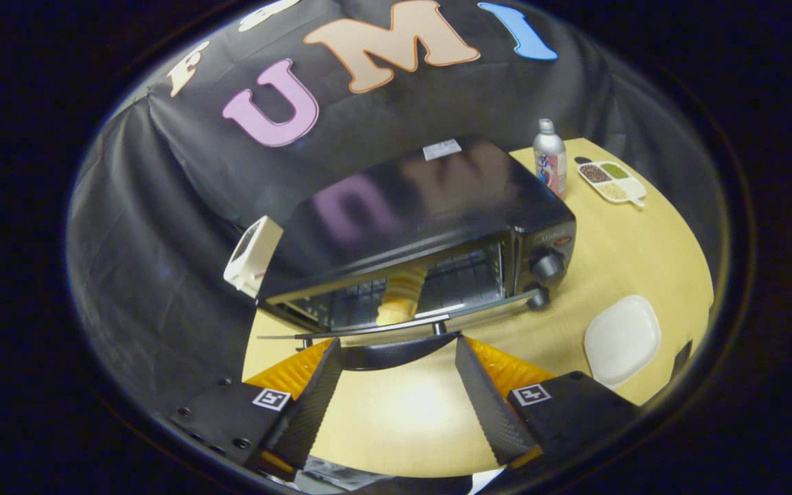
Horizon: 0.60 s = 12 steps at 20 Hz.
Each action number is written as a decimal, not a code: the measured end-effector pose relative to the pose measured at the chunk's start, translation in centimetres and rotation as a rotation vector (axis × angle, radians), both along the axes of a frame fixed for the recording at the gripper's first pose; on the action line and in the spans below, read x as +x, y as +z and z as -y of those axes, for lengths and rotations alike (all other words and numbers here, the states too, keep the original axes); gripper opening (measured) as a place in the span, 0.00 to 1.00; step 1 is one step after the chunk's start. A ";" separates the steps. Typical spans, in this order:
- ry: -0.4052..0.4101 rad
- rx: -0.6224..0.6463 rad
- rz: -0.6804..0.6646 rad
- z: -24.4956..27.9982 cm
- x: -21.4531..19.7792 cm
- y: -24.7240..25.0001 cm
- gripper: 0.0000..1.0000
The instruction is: Open the toaster oven, put the food inside, and close the toaster oven door.
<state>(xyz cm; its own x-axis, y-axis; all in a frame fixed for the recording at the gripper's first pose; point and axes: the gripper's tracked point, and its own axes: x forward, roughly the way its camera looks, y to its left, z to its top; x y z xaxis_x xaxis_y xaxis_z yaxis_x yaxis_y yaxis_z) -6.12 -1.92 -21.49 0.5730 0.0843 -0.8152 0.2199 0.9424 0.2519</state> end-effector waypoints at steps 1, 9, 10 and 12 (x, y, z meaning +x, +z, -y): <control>0.005 -0.022 0.021 0.3 1.0 0.3 1.00; 0.018 -0.086 0.079 1.8 2.7 1.5 0.96; 0.016 -0.093 0.089 2.2 2.6 1.8 0.96; 0.006 -0.097 0.120 3.1 2.5 2.9 0.96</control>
